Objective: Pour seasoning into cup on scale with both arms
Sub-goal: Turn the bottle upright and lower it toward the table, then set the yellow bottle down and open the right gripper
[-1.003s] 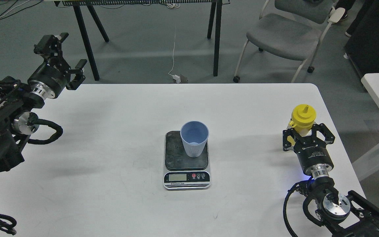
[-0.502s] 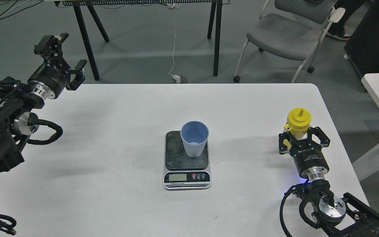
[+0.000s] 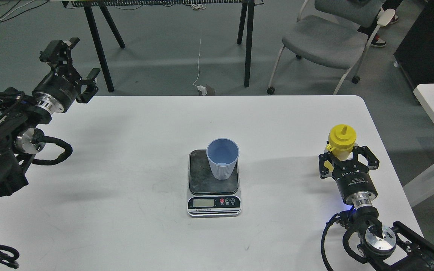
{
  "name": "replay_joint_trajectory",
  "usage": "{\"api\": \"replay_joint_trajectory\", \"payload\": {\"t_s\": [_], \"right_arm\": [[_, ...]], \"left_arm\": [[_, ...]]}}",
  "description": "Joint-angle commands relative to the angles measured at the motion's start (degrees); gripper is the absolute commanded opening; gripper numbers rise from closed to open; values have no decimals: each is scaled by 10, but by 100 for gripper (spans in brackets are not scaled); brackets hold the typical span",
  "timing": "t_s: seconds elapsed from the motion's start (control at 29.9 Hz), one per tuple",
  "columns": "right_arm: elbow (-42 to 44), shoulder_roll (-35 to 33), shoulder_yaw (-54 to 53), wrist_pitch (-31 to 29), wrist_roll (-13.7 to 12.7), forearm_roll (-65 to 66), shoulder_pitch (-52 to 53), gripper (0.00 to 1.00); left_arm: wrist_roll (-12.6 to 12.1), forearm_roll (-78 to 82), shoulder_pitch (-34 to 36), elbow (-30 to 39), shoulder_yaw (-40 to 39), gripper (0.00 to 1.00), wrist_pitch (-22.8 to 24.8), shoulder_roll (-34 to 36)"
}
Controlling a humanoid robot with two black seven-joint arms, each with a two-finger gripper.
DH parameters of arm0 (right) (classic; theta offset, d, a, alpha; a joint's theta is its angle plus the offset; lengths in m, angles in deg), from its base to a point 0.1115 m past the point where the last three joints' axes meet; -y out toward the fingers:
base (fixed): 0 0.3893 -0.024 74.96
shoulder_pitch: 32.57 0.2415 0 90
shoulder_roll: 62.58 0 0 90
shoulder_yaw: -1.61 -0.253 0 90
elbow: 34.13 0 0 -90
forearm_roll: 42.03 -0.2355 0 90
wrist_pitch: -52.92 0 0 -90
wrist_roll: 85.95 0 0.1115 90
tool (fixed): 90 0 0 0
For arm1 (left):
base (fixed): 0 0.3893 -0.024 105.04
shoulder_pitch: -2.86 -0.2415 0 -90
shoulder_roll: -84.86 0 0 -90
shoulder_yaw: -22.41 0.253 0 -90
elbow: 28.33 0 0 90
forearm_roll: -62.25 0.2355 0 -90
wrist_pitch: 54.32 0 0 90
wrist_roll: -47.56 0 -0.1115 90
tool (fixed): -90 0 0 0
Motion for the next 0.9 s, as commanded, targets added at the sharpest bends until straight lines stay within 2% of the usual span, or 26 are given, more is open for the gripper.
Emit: {"api": "replay_joint_trajectory", "payload": {"t_s": [0.0,0.1,0.23,0.6,0.87], "right_arm": [[0,0,0,0,0,0,0,77],[0,0,0,0,0,1,0,92],[0,0,2,0,-1,0,-3,97],[-9,-10,2,0,-5,23,-37,98],[-10,-67,10,0,-6,24,-91,98]], "left_arm": [[0,0,-2,0,0,99,0,0],[0,0,-2,0,0,99,0,-1],[0,0,-1,1,0,99,0,0],[0,0,0,0,0,99,0,0],[0,0,-1,0,-1,99,0,-1]]}}
